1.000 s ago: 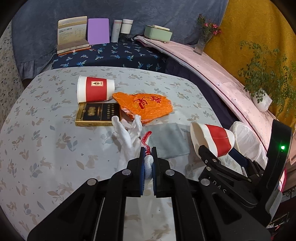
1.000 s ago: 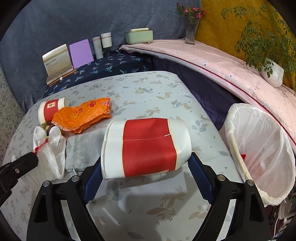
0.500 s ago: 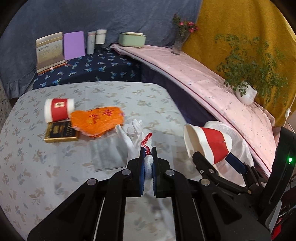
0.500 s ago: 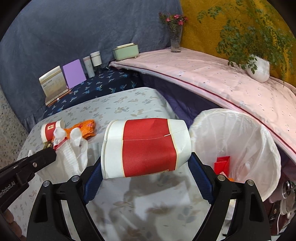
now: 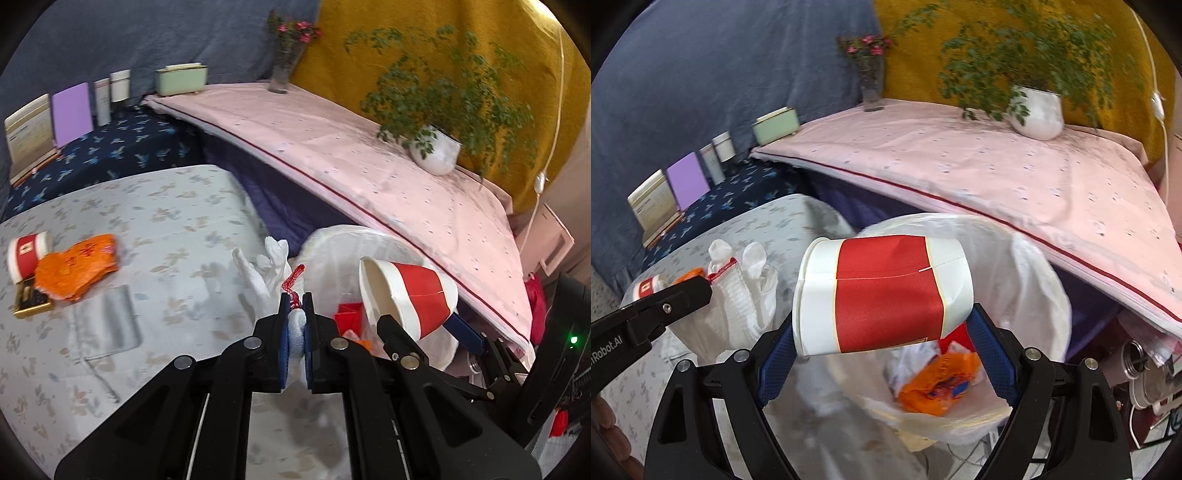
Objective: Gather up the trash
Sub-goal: 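Carry glove and cup over the wastebasket and open both tools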
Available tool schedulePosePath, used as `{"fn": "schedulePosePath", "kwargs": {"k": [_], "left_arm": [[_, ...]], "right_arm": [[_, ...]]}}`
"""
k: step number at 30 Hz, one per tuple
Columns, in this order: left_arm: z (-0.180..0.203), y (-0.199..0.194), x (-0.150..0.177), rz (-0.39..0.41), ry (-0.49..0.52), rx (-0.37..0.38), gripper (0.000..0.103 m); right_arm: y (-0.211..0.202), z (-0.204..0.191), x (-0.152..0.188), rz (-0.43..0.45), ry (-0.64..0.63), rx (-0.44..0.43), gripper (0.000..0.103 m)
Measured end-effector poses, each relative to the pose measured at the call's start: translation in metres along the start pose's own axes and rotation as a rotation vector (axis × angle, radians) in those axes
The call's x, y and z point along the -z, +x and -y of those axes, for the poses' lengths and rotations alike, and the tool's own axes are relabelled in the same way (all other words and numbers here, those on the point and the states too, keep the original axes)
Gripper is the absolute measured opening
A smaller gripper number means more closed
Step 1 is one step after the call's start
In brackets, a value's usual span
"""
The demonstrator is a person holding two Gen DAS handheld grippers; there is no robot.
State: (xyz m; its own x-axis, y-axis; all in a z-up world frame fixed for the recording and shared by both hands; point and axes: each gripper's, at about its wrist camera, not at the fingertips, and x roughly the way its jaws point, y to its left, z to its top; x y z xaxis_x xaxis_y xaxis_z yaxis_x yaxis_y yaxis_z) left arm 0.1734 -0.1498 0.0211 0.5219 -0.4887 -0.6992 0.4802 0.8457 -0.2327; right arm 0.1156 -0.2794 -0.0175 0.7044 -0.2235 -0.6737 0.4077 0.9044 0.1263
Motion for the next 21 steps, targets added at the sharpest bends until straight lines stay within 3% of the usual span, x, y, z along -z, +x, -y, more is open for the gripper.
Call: {"fn": "schedulePosePath", "kwargs": {"k": [9, 13, 14, 16, 18, 21], "left_arm": [[0.048, 0.03, -0.002, -0.036, 0.053, 0.077, 0.006], [0.052, 0.038, -0.003, -0.047, 0.048, 0.099, 0.008], [0.052, 0.039, -0.003, -0.047, 0.043, 0.096, 0.01], [0.05, 0.04, -0.004, -0.046, 0.035, 0.09, 0.028], [0.048, 0.039, -0.005, -0.03, 0.026, 0.075, 0.039], [0.042, 0.037, -0.006, -0.026, 0.02, 0.063, 0.042]], "right_arm": [[0.003, 0.05, 0.003, -0.011, 0.051, 0.056, 0.083], [0.006, 0.056, 0.005, -0.016, 0.06, 0.061, 0.083], [0.007, 0.057, 0.005, -0.017, 0.06, 0.06, 0.083], [0.008, 0.058, 0.006, -0.018, 0.059, 0.06, 0.084], [0.009, 0.057, 0.005, -0.016, 0.06, 0.06, 0.084], [0.009, 0.056, 0.005, -0.018, 0.064, 0.054, 0.084]]}}
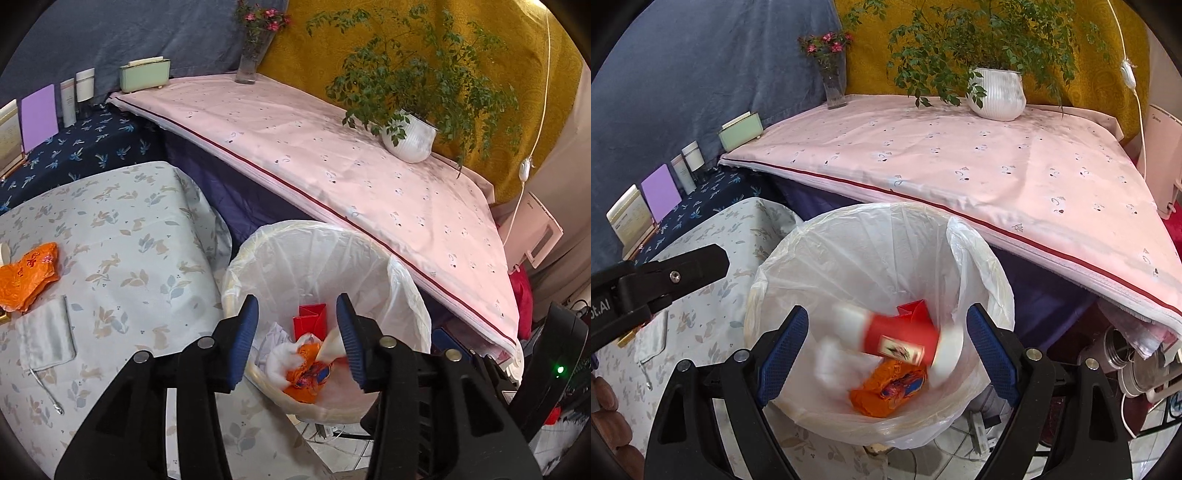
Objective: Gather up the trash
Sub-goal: 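Carry glove and cup over the wastebasket and open both tools, then move both tools back to the table and grasp the grey cloth with the left tool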
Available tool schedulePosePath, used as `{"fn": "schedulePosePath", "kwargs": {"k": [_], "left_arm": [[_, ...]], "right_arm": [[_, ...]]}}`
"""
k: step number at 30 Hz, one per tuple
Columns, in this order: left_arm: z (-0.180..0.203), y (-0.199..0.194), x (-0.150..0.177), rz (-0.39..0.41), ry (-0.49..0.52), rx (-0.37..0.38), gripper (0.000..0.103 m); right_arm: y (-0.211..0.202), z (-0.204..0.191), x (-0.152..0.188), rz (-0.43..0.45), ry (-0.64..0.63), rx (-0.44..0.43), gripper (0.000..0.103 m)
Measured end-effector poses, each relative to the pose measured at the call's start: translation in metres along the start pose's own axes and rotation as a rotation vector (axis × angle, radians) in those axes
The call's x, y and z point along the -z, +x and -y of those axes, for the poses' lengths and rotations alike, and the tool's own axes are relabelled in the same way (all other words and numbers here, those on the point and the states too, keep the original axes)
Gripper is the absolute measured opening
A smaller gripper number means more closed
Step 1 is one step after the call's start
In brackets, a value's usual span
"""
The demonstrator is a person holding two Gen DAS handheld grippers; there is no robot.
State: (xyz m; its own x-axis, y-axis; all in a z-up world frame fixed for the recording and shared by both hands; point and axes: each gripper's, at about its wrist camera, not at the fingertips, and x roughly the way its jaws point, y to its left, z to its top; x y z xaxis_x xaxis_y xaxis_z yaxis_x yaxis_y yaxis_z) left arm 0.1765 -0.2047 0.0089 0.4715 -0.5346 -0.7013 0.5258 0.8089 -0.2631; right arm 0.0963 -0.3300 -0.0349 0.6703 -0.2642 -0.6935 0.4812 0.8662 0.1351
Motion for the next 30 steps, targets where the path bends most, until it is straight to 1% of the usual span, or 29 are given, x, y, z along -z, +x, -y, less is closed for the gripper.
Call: {"fn": "schedulePosePath", "kwargs": {"k": [13, 21, 26, 30], "left_arm": [[-0.029, -0.012, 0.003, 0.014, -0.049, -0.047, 0.042], [-0.056, -0.028, 0.007, 0.034, -0.087, -0.092, 0.042], [-0.083, -0.04, 0.012, 0.047, -0.13, -0.128, 0.042], [-0.106, -0.05, 0.017, 0.058, -0.165, -0.166, 0.052]], "right_arm": [[-0.008, -0.014, 0.0, 0.009, -0.023, -0.02, 0.084], [-0.017, -0.041, -0.001, 0.019, -0.062, -0.05, 0.084], [-0.021, -0.06, 0.0, 0.023, -0.091, -0.071, 0.084], [-0.023, -0.075, 0.002, 0.021, -0.11, -0.088, 0.084]]}}
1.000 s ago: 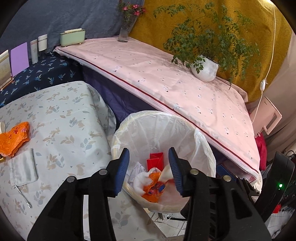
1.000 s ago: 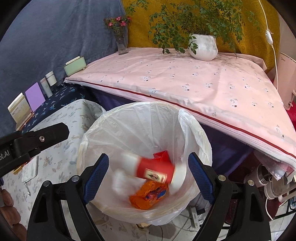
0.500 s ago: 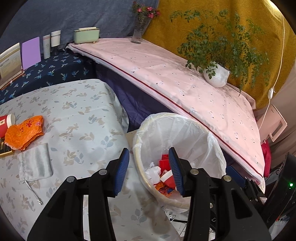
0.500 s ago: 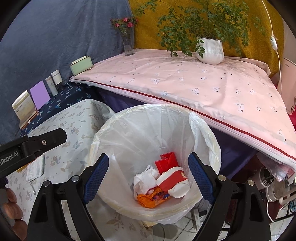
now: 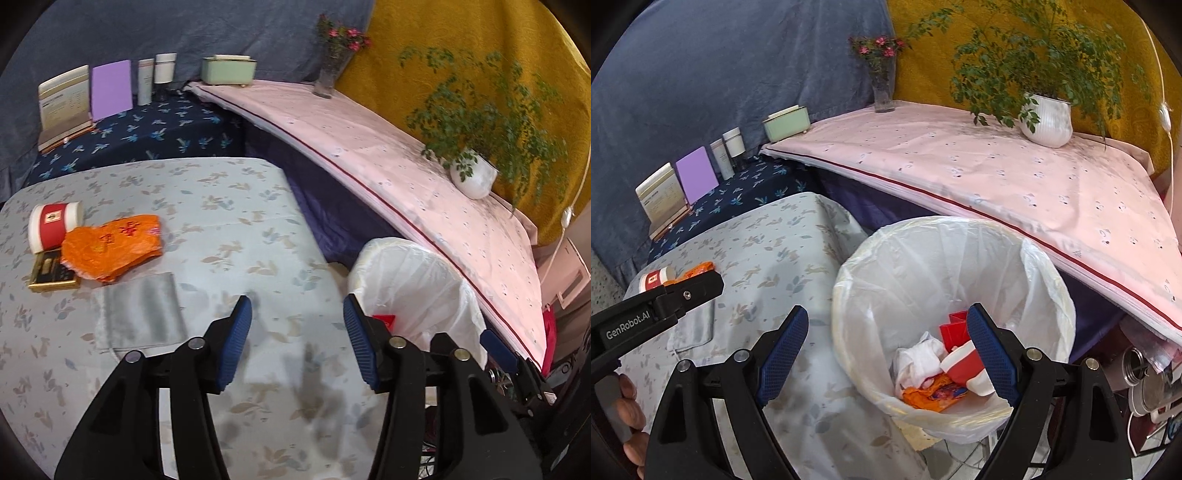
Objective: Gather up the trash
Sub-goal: 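Move both tools back to the table and grasp the grey cloth with the left tool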
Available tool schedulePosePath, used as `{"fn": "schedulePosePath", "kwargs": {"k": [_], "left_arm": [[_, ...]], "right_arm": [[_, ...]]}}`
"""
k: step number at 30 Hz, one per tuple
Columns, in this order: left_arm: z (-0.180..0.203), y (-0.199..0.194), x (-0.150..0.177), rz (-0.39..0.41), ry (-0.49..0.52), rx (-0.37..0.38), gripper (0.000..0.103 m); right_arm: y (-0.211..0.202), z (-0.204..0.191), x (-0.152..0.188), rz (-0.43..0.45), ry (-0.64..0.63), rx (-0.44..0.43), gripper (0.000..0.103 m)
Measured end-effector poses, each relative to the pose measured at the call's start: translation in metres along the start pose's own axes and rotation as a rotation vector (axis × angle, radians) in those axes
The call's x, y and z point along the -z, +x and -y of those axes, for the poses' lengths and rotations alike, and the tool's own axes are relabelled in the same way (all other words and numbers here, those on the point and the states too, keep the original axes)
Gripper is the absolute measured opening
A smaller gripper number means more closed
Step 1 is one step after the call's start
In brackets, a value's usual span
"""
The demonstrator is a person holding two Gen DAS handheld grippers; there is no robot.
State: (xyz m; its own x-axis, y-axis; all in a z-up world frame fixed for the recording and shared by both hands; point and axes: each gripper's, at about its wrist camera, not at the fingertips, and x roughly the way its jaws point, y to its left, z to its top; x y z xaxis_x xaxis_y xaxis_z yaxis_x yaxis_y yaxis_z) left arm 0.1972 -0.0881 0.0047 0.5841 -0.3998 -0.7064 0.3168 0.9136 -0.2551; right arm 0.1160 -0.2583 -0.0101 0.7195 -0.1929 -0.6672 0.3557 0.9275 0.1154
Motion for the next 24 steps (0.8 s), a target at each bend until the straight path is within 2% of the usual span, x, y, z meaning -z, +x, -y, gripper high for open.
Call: {"fn": "schedulePosePath", "kwargs": {"k": [9, 14, 24], "left_arm": [[-0.057, -0.008, 0.004, 0.003, -0.078, -0.112, 0.064], [-0.098, -0.007, 0.011, -0.01, -0.155, -0.186, 0.064], [-0.153, 0.012, 0.022, -0.08, -0.231, -0.244, 0.064]], "right_arm": [[0.002, -0.035, 0.003, -0.01, -0.046, -0.038, 0.084], [0.007, -0.054, 0.005, -0.024, -0.069, -0.061, 0.084], [0.021, -0.092, 0.014, -0.057, -0.119, -0.099, 0.084]]}}
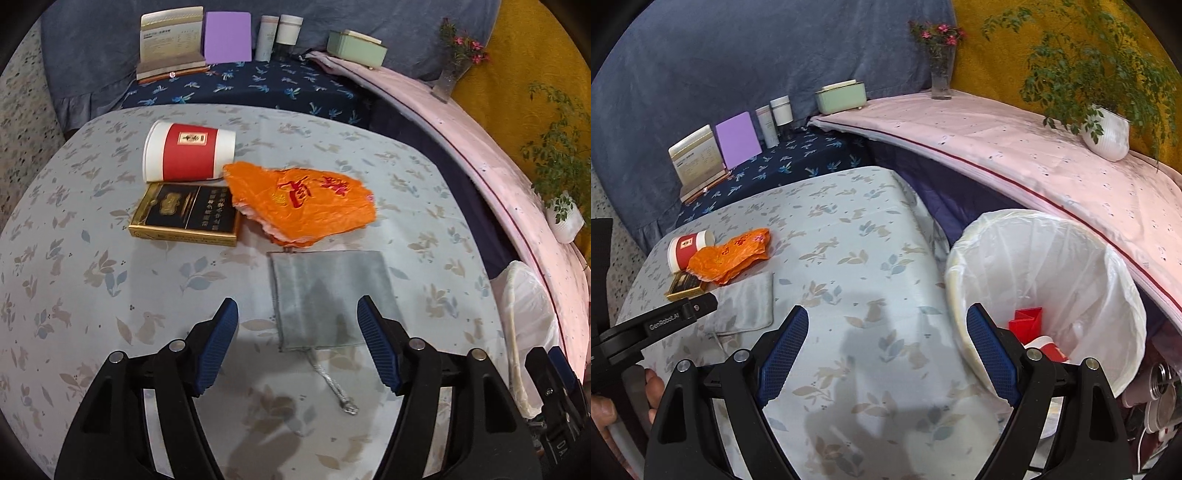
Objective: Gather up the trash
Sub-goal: 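Move both tools back to the table and grasp the grey cloth with the left tool, then grasp the orange plastic bag with the right tool while the left tool holds the grey cloth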
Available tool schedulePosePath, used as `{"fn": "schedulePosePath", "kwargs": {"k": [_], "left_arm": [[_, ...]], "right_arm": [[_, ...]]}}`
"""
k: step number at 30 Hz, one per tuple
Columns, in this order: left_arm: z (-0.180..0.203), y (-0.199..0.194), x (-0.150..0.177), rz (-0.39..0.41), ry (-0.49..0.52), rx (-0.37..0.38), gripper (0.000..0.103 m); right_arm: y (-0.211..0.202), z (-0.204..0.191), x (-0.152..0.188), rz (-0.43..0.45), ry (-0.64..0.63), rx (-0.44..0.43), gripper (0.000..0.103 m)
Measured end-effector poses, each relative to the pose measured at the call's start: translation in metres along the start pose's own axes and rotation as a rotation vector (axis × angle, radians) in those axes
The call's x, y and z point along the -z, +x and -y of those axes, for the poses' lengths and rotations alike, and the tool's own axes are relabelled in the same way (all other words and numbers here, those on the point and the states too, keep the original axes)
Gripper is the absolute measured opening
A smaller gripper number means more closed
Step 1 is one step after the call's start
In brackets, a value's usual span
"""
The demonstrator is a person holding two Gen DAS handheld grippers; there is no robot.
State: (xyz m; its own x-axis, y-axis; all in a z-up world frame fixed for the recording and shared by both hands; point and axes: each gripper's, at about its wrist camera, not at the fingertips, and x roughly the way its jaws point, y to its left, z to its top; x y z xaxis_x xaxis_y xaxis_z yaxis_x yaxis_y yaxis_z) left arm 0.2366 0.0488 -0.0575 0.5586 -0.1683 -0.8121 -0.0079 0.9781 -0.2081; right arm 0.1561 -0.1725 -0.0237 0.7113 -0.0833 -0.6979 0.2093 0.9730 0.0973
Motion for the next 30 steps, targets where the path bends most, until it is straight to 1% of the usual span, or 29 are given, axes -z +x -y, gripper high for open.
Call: {"fn": "schedulePosePath", "kwargs": {"k": [2, 5, 8, 10, 11, 12, 13, 16, 21, 27, 30], "left_arm": [[-0.002, 0.006, 0.0, -0.013, 0.003, -0.005, 0.063], [-0.004, 0.015, 0.001, -0.033, 0.01, 0.005, 0.056], [-0.002, 0.019, 0.002, -0.036, 0.025, 0.01, 0.047], [0.0, 0.021, 0.001, -0.041, 0.04, 0.027, 0.032], [0.002, 0.021, 0.001, -0.046, 0.045, 0.036, 0.027], [0.003, 0.021, 0.002, -0.049, 0.047, 0.041, 0.016], [0.004, 0.021, 0.002, -0.051, 0.049, 0.05, 0.012], [0.005, 0.015, 0.003, -0.042, 0.053, 0.068, 0.01], [0.0, -0.004, 0.006, -0.01, 0.045, 0.089, 0.009], [-0.021, -0.031, 0.006, 0.018, 0.018, 0.1, 0.009], [-0.036, -0.043, 0.005, 0.036, 0.003, 0.081, 0.009]], "right_arm": [[0.005, -0.007, 0.001, -0.007, -0.007, -0.007, 0.084], [0.01, -0.017, 0.002, -0.015, -0.018, -0.013, 0.084], [0.015, -0.024, 0.003, -0.025, -0.027, -0.018, 0.084], [0.017, -0.027, 0.003, -0.03, -0.032, -0.019, 0.084], [0.019, -0.03, 0.003, -0.033, -0.035, -0.02, 0.084], [0.021, -0.032, 0.003, -0.036, -0.037, -0.021, 0.084], [0.022, -0.033, 0.003, -0.038, -0.038, -0.021, 0.084], [0.024, -0.039, 0.003, -0.042, -0.044, -0.025, 0.084], [0.024, -0.049, 0.001, -0.042, -0.055, -0.036, 0.084], [0.021, -0.066, -0.001, -0.04, -0.066, -0.063, 0.084], [0.022, -0.076, -0.003, -0.042, -0.072, -0.083, 0.084]]}}
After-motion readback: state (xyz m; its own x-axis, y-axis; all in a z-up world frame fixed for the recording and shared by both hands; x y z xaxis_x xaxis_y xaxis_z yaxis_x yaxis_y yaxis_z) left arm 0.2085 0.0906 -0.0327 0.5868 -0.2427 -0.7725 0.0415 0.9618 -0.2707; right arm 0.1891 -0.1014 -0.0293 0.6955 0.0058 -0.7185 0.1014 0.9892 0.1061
